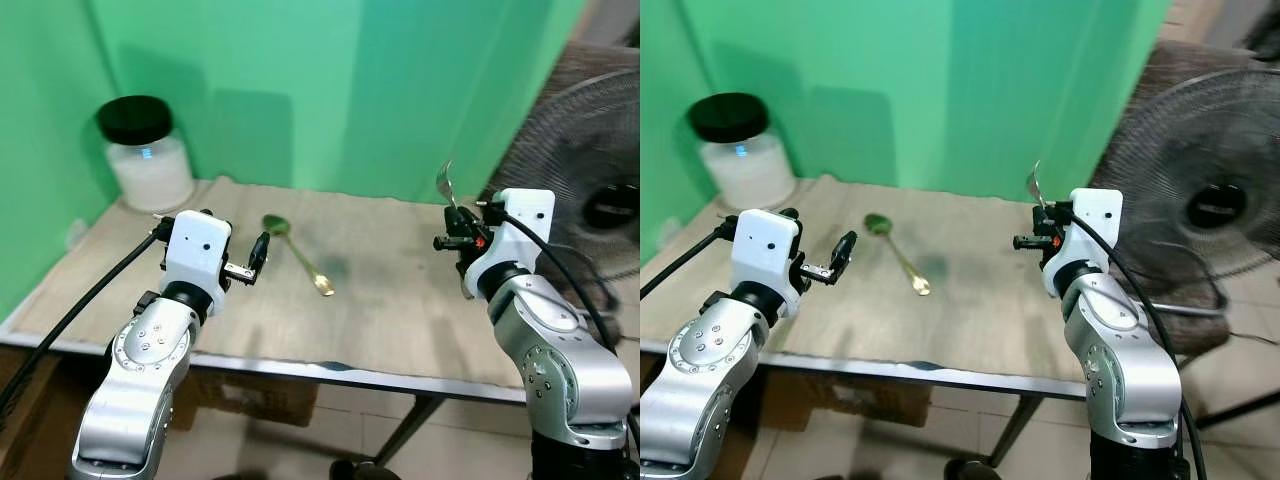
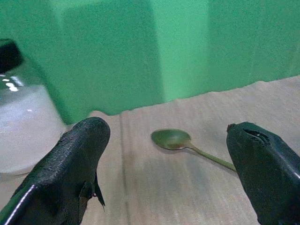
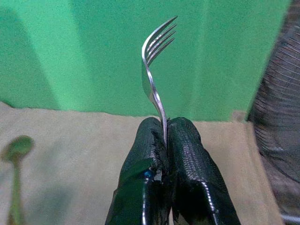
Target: Setting the table
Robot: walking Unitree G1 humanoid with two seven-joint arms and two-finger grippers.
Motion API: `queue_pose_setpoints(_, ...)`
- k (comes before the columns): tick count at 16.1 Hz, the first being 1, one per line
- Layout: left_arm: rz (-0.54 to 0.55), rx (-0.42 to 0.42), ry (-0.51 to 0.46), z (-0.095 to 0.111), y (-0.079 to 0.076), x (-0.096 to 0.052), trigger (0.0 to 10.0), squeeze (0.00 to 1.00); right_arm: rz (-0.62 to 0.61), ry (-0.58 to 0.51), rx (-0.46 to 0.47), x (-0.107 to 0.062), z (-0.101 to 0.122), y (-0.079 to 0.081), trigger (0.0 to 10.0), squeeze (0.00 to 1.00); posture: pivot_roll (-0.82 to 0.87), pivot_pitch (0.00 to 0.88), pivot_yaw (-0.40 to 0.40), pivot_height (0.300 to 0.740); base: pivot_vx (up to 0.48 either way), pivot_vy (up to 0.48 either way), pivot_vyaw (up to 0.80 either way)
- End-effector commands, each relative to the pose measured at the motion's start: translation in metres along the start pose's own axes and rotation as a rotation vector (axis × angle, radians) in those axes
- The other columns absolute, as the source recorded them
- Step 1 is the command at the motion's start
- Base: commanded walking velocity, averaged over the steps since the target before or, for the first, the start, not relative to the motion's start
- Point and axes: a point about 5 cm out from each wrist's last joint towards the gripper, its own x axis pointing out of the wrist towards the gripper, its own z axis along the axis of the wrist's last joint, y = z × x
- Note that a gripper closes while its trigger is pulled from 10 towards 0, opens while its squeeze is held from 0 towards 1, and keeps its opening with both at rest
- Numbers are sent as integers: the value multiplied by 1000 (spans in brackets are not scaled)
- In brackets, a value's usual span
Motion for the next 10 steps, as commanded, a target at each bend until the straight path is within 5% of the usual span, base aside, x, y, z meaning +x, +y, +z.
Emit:
queue_pose_setpoints(1, 11, -4, 21, -4, 2, 0, 10000, 0, -10, 4, -1, 0, 1, -1, 10000, 0, 191, 0, -68, 740, 0, 480, -781)
queue_pose_setpoints(5, 30, 28, -5, 1, 6, 0, 10000, 0, 11, 12, 7, 1, -1, 5, 10000, 0, 194, 0, -65, 740, 0, -240, -781)
queue_pose_setpoints(8, 9, 12, 5, 0, 5, 2, 10000, 0, -3, 12, 12, 0, -1, 4, 10000, 0, 180, 0, -42, 740, 0, 480, -781)
queue_pose_setpoints(10, 4, 57, -18, 4, 6, 4, 10000, 0, -16, 9, 18, -2, -2, 3, 10000, 0, 171, 0, -29, 740, 0, 0, -781)
